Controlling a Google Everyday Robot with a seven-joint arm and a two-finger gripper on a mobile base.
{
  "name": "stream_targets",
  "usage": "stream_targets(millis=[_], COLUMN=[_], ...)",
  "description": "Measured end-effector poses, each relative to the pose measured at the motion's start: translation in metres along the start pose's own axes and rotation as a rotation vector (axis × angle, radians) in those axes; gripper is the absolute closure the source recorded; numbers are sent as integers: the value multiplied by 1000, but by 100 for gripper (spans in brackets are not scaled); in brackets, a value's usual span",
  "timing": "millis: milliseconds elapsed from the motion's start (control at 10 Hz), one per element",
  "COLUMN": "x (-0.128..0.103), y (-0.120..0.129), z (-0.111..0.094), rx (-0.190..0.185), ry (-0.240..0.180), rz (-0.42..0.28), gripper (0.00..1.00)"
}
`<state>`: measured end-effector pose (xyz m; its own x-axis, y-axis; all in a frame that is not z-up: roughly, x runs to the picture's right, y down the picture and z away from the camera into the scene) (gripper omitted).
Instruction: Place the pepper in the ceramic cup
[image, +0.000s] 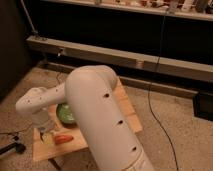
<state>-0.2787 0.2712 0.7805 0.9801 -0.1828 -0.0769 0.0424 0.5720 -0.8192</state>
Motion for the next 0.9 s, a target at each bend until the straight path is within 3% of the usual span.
stream_targets(millis=[600,700,900], x=[-19,-18,-14], y=[-17,-21,-24], z=[18,21,28], rx=[61,75,92], ry=[23,26,31], rz=[-14,-9,1], gripper=[35,40,58])
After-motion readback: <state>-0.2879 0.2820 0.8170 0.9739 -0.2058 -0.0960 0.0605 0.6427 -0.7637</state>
